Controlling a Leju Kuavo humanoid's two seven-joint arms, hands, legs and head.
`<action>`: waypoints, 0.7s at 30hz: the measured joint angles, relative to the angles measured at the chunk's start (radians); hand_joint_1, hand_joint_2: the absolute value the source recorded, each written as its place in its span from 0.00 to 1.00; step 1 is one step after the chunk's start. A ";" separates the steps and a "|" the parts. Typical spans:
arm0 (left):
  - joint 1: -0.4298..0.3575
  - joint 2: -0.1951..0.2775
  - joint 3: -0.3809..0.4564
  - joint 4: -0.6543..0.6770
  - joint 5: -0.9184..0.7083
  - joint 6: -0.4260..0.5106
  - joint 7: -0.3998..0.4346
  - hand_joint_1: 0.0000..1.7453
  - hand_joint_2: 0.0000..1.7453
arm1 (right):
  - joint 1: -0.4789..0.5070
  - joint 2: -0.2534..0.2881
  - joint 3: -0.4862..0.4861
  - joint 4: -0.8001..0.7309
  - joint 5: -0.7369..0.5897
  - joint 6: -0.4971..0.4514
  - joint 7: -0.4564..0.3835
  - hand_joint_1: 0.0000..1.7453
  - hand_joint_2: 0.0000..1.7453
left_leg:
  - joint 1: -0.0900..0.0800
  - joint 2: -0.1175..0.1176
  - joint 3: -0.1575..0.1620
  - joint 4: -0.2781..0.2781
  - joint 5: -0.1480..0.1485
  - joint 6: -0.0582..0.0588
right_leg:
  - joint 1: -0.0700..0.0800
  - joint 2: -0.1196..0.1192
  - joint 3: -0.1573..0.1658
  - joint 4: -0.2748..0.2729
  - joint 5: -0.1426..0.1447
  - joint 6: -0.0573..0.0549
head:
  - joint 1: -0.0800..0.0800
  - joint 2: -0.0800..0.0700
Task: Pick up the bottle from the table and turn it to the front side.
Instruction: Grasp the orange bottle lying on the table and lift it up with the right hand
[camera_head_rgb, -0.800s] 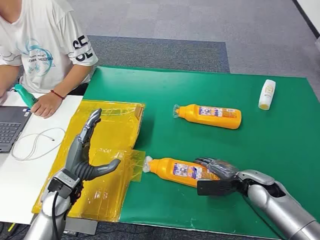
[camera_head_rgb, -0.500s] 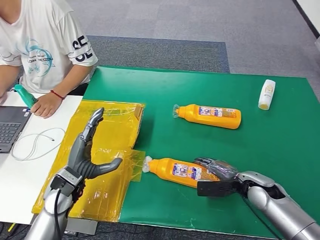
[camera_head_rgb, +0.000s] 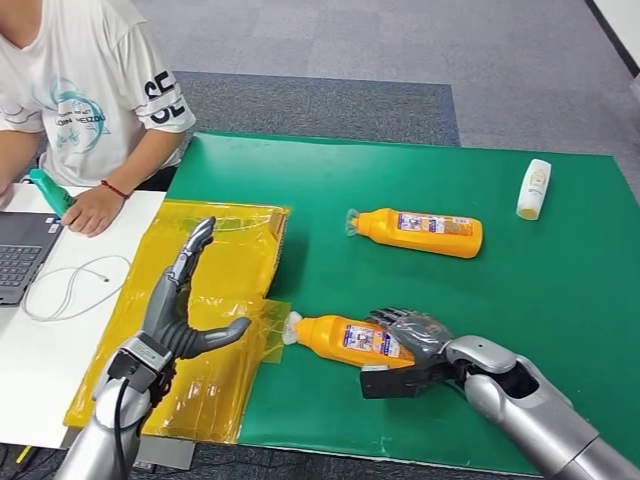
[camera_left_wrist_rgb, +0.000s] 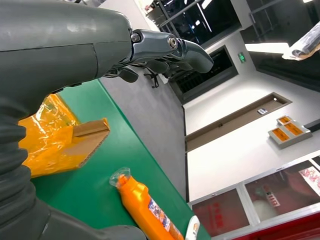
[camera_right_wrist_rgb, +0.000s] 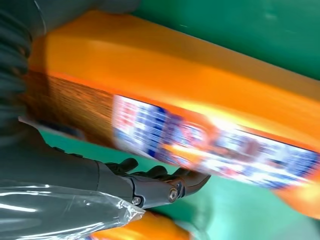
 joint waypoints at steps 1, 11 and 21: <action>0.001 0.000 0.000 0.000 0.000 0.000 0.001 0.00 1.00 | -0.005 0.007 0.006 -0.001 0.009 0.001 0.005 0.00 1.00 | 0.000 0.000 0.000 0.000 0.000 0.000 | 0.000 0.000 0.000 0.000 0.000 0.000 | 0.000 0.000; 0.012 0.000 0.001 0.000 -0.007 0.003 0.004 0.00 1.00 | -0.023 0.046 0.049 -0.001 0.054 0.003 0.030 0.00 1.00 | 0.000 0.000 0.000 0.000 0.000 0.000 | 0.000 0.000 0.000 0.000 0.000 0.000 | 0.000 0.000; 0.021 0.000 0.010 0.000 -0.009 0.006 0.004 0.00 1.00 | -0.040 0.055 0.070 0.012 0.063 0.003 0.034 0.00 1.00 | 0.000 0.000 0.000 0.000 0.000 0.000 | 0.000 0.000 0.000 0.000 0.000 0.000 | 0.000 0.000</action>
